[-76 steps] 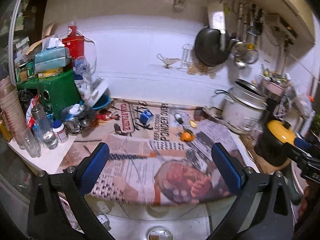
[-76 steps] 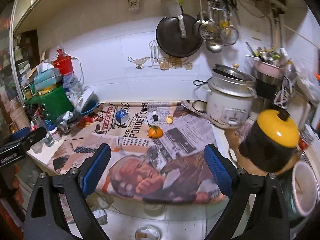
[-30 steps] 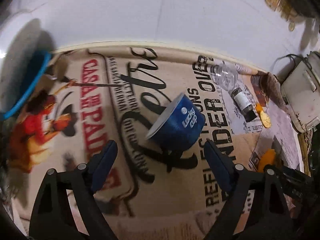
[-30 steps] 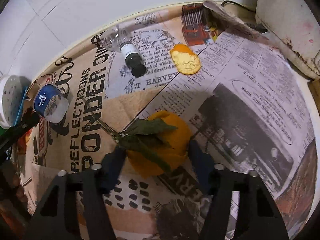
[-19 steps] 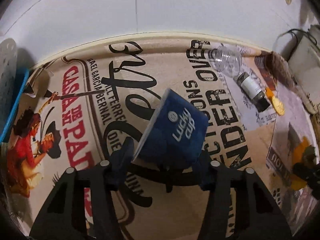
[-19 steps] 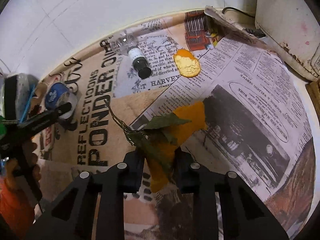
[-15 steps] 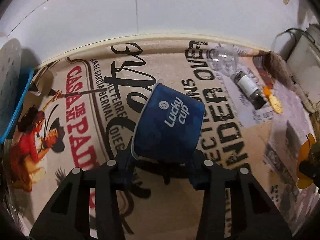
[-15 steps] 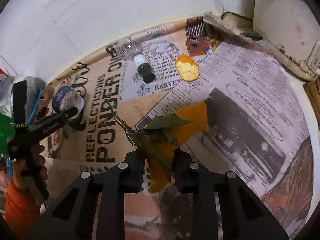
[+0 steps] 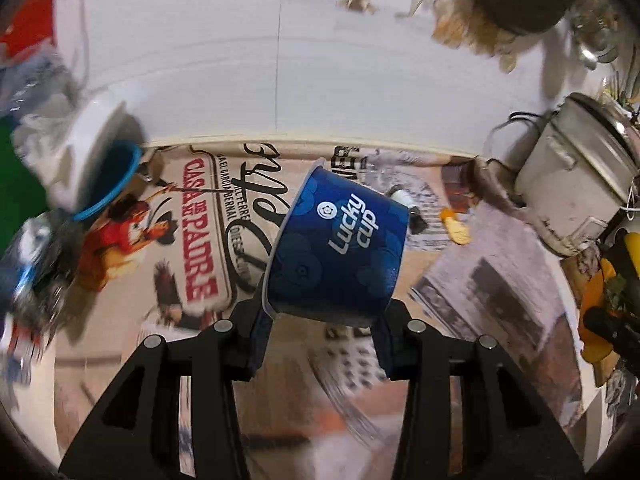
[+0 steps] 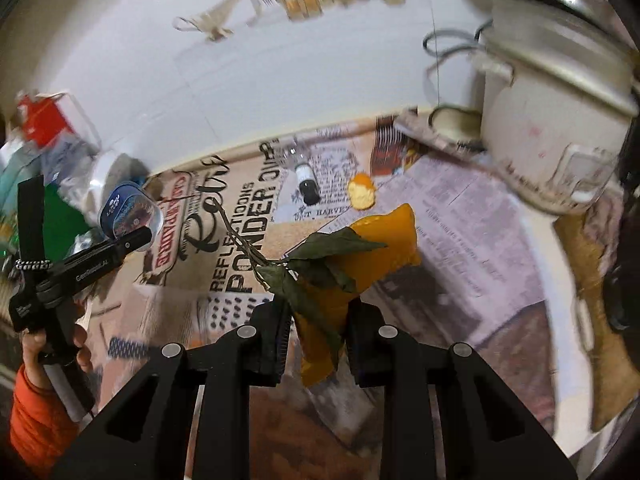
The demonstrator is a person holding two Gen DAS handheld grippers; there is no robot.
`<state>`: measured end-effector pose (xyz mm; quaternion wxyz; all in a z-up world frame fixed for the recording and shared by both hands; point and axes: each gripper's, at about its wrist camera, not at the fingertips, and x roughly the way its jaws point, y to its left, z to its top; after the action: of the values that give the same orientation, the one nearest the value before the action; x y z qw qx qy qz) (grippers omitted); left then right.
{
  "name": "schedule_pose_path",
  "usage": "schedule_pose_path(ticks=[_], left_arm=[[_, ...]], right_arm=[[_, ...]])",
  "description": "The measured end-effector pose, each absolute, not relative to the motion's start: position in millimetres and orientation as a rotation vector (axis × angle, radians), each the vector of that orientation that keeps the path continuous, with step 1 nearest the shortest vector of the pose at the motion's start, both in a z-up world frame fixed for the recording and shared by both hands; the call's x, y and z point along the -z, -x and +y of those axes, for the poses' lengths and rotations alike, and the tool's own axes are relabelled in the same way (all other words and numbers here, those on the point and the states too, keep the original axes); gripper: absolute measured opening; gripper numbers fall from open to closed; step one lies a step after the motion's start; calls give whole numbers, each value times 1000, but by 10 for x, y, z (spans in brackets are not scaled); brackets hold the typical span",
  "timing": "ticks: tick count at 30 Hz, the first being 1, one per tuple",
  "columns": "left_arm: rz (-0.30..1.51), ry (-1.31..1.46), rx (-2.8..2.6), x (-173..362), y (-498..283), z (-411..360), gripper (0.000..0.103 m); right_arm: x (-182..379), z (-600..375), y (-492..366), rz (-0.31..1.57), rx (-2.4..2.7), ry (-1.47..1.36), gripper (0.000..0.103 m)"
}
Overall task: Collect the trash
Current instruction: 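Carry the blue cup and orange down over the floor bucket with both tools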
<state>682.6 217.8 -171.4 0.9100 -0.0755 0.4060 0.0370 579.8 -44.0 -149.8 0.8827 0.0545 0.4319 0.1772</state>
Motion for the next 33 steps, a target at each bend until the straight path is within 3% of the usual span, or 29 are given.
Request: schedule_pose_path(ticks=[17, 33], left_arm=[[710, 233, -143, 1084, -4995, 1278, 43], [748, 150, -60, 1293, -3587, 1270, 43]], right_arm=[[1076, -1214, -4632, 805, -499, -88, 22], [1185, -990, -3442, 818, -422, -118, 22]])
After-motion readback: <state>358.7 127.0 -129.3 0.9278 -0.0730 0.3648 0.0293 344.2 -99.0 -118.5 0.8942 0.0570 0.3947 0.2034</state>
